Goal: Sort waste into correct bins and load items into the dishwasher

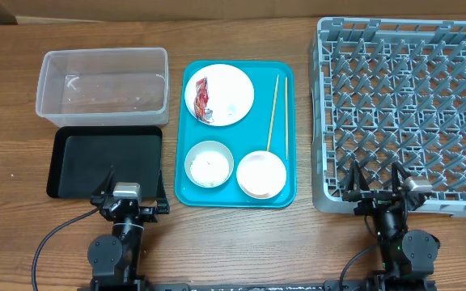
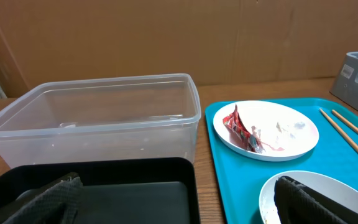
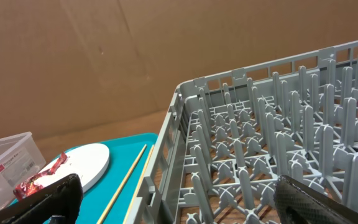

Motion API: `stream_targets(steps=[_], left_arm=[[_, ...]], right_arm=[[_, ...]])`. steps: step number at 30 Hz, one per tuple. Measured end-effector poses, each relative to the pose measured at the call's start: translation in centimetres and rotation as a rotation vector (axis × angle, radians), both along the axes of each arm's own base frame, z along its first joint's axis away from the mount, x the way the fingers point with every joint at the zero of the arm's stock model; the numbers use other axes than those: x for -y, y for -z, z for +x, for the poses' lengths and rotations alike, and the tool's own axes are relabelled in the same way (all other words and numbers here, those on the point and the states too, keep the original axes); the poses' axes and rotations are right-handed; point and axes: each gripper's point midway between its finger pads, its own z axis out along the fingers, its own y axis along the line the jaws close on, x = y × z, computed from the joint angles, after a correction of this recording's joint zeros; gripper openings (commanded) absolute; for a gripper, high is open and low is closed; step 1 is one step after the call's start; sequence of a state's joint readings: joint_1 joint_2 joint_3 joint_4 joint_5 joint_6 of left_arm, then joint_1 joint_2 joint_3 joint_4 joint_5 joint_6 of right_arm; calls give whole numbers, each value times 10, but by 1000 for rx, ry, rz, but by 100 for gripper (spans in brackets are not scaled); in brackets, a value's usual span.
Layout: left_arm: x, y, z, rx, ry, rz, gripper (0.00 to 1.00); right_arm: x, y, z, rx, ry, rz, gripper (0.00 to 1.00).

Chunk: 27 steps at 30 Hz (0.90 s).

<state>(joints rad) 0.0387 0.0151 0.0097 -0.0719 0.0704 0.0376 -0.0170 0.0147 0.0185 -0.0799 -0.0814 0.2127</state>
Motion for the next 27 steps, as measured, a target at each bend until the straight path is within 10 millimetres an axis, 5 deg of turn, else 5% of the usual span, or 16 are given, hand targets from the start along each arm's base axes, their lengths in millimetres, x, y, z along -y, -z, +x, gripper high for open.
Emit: stream_targets(steps=[27], left_arm=[[0,0,0,0,0,0,100]], right_arm=[[16,-4,1,17,92,-31,100]])
